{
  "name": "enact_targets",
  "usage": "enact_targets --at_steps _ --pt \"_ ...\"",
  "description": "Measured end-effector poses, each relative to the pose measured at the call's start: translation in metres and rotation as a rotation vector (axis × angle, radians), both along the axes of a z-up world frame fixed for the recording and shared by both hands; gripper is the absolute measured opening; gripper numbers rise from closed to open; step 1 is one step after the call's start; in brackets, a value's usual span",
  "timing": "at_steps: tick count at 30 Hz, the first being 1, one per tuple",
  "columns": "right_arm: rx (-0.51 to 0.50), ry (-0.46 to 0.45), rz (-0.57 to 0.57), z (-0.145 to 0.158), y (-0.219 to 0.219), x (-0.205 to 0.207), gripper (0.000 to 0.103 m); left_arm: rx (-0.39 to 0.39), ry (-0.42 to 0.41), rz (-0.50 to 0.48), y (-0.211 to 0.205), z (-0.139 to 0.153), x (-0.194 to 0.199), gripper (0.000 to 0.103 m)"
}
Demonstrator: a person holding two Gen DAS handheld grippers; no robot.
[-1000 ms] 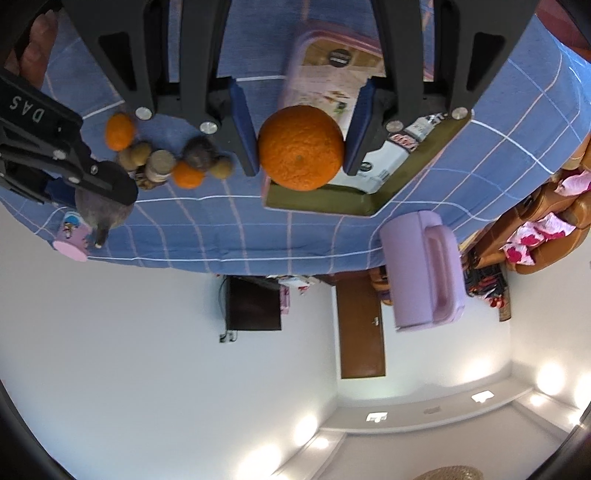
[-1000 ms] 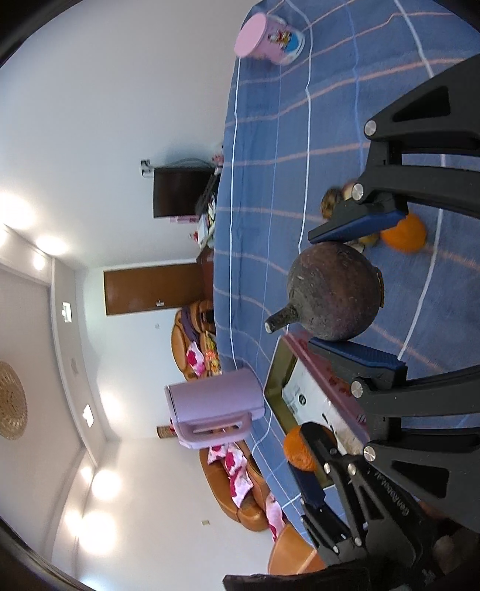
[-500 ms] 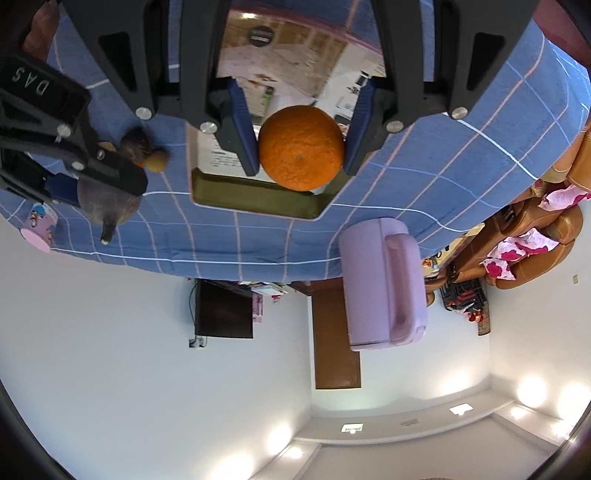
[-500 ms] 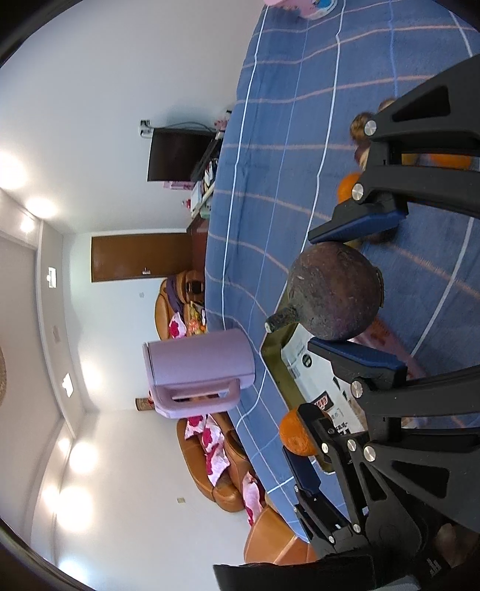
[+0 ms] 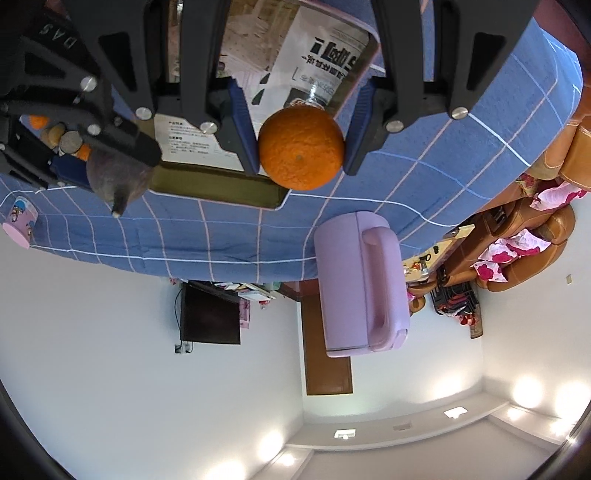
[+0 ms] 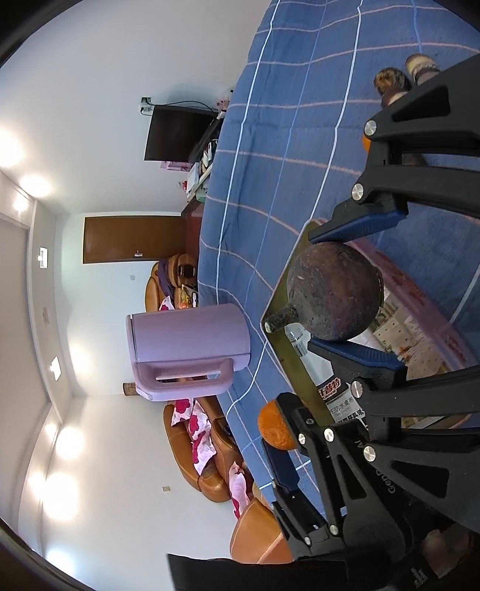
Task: Organize fruits
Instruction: 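Lower the beetroot into the tin with the right tool while the left tool releases the orange there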
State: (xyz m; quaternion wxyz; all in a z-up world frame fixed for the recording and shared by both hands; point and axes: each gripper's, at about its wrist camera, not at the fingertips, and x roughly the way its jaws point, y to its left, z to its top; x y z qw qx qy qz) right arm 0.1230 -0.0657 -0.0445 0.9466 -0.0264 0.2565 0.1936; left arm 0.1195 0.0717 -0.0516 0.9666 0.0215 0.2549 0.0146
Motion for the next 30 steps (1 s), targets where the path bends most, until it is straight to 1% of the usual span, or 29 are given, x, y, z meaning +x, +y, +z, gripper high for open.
enact_targets --at_steps 18,27,29,30 --pt "-0.027 0.063 0.021 -0.019 0.014 0.015 0.053 0.026 0.089 -0.003 0.005 -0.017 0.024 0.048" --pt "-0.019 0.116 0.031 -0.024 0.014 0.022 0.054 0.045 0.087 -0.003 0.002 -0.016 0.023 0.050" --pt "-0.021 0.113 0.028 -0.024 0.013 0.022 0.054 0.033 0.091 -0.005 0.003 -0.016 0.024 0.053" --pt "-0.016 0.107 0.026 -0.023 0.012 0.021 0.054 0.030 0.087 -0.001 0.003 -0.014 0.023 0.059"
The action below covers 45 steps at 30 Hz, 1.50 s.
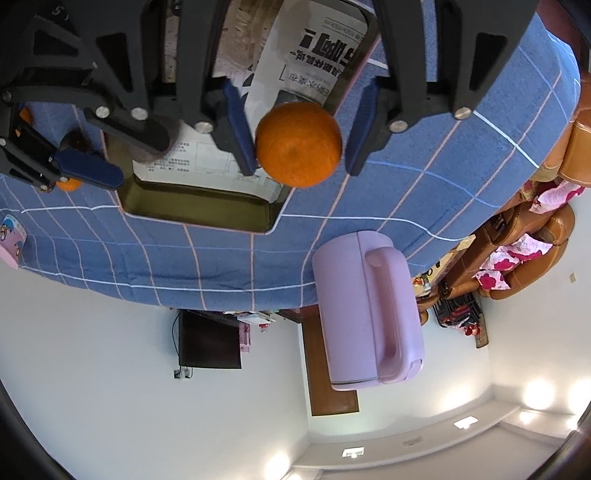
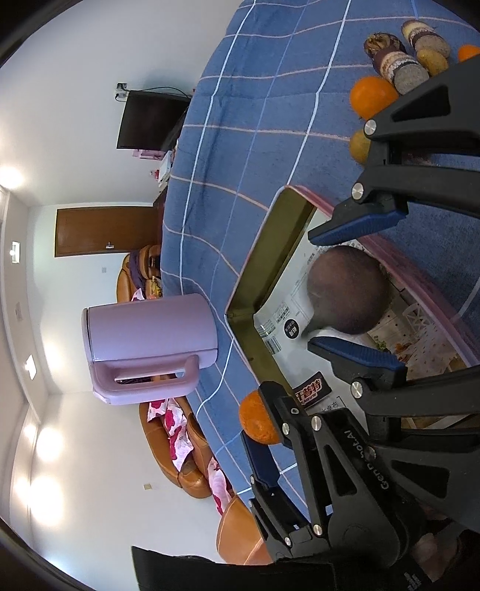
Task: Organize fruits
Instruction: 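Lower the beetroot into the tin with the right tool while the left tool releases the orange there, then grasp another orange with the right tool while the left tool grasps a dark round fruit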
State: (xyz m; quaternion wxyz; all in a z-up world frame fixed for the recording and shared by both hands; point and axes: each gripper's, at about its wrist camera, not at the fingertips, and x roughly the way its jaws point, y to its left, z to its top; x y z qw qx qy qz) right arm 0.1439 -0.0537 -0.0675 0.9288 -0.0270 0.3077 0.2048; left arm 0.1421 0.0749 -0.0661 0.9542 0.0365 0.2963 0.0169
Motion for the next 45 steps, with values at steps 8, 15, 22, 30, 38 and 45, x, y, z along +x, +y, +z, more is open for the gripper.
enact_targets --at_steps 8,15,22,30,38,45 --pt "0.032 -0.040 -0.048 0.012 -0.027 -0.020 0.066 0.002 -0.063 -0.024 -0.010 0.009 -0.018 0.084" --pt "-0.012 -0.081 -0.189 0.025 -0.095 -0.058 0.066 -0.007 -0.106 -0.058 -0.031 0.016 -0.039 0.087" --pt "-0.070 -0.022 -0.361 0.014 -0.164 -0.075 0.066 -0.010 -0.091 -0.108 -0.064 0.013 -0.046 0.087" --pt "-0.060 0.105 -0.316 -0.008 -0.170 -0.065 0.066 0.014 -0.059 -0.163 -0.097 0.005 -0.051 0.087" --pt "-0.061 0.205 -0.278 -0.023 -0.169 -0.052 0.045 0.015 -0.038 -0.194 -0.115 0.000 -0.052 0.087" --pt "-0.052 0.117 -0.287 -0.011 -0.167 -0.069 0.035 0.021 -0.021 -0.224 -0.129 -0.003 -0.051 0.086"
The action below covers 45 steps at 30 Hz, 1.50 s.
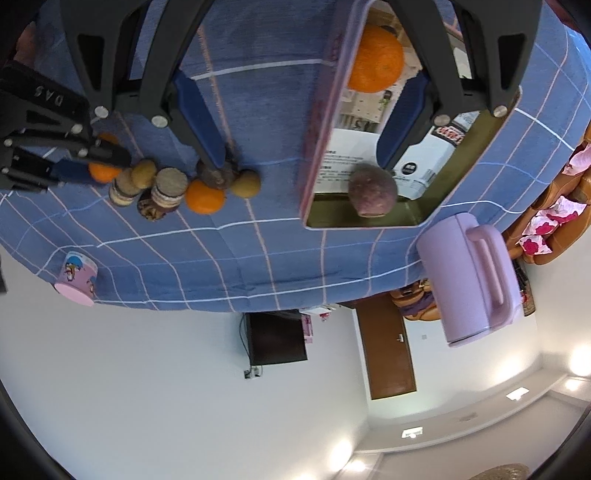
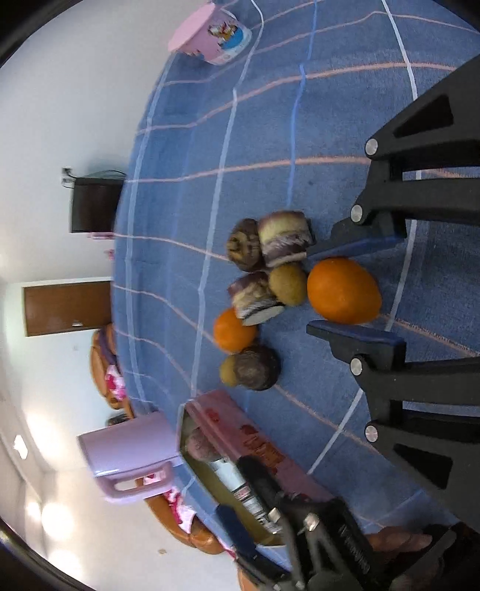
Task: Organize fruits
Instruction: 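Grasp another orange with the right tool while the left tool grasps a dark round fruit, then lift the orange with the right tool and the dark fruit with the left tool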
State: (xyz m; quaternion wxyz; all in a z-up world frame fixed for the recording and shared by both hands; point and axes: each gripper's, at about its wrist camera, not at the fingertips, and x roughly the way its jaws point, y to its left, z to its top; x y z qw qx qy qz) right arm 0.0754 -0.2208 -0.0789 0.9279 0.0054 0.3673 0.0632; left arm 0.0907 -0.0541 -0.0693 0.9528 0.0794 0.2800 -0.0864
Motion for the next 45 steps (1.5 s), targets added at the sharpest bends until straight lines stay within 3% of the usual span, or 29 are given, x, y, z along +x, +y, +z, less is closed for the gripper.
enact_targets --at_steps 6,13,17,25,28,45 --pt "-0.032 -0.111 -0.103 0.021 -0.014 -0.002 0.034 0.003 0.043 -0.017 -0.022 -0.004 0.011 0.083" --pt "-0.039 -0.125 -0.170 0.021 -0.027 0.015 0.034 0.010 0.149 -0.038 -0.046 -0.016 0.034 0.068" --pt "-0.012 -0.125 -0.182 0.018 -0.033 0.015 0.035 0.009 0.220 -0.049 -0.053 -0.025 0.046 0.066" --pt "-0.008 -0.134 -0.176 0.018 -0.034 0.014 0.035 -0.007 0.329 -0.057 -0.063 -0.038 0.063 0.051" --pt "0.009 -0.123 -0.171 0.017 -0.036 0.016 0.035 -0.005 0.324 -0.053 -0.065 -0.038 0.064 0.040" --pt "0.053 -0.179 -0.144 0.021 -0.039 0.008 0.035 -0.036 0.222 -0.027 -0.056 -0.022 0.051 0.040"
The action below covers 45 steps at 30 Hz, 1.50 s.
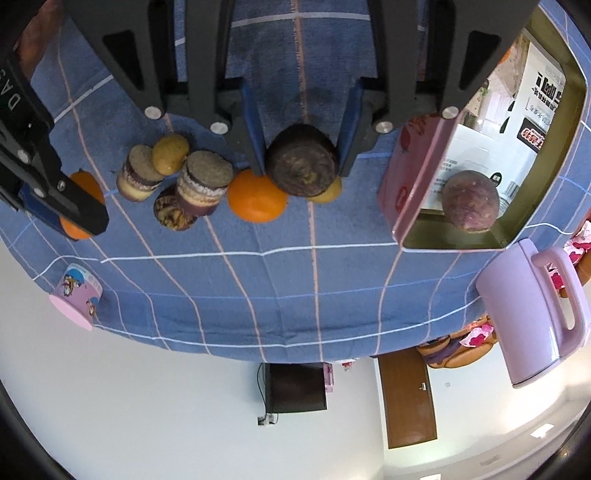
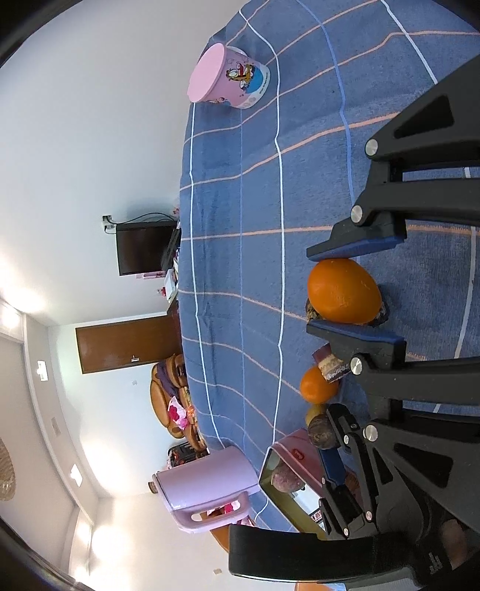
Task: Organize fruits
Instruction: 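Lift the orange with the right tool and the dark fruit with the left tool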
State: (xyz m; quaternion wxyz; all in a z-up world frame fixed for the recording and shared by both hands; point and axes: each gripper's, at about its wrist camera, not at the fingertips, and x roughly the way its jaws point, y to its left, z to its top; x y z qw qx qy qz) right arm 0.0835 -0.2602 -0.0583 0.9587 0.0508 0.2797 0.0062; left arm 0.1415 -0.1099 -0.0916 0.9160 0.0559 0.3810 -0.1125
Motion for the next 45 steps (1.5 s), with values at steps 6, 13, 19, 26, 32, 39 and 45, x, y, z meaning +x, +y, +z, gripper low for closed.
enact_targets --at_steps 6,13,19,26,32,39,45 --pt "-0.016 -0.026 0.008 0.003 0.005 -0.004 0.035 -0.001 -0.053 0.012 0.002 0.006 -0.007 0.040" --pt "-0.025 -0.047 0.012 0.005 0.006 -0.007 0.035 0.007 -0.106 0.020 0.002 0.011 -0.014 0.040" --pt "-0.031 -0.067 0.012 0.006 0.007 -0.010 0.035 0.000 -0.140 0.036 0.004 0.015 -0.018 0.040" --pt "-0.037 -0.089 0.013 0.008 0.008 -0.014 0.035 -0.009 -0.170 0.047 0.007 0.018 -0.023 0.040" --pt "-0.041 -0.110 0.012 0.010 0.009 -0.018 0.035 -0.010 -0.199 0.059 0.009 0.021 -0.027 0.040" --pt "-0.045 -0.129 0.012 0.011 0.011 -0.021 0.035 -0.011 -0.219 0.064 0.011 0.023 -0.031 0.040" --pt "-0.049 -0.145 0.012 0.012 0.010 -0.024 0.035 -0.012 -0.241 0.071 0.012 0.025 -0.034 0.040"
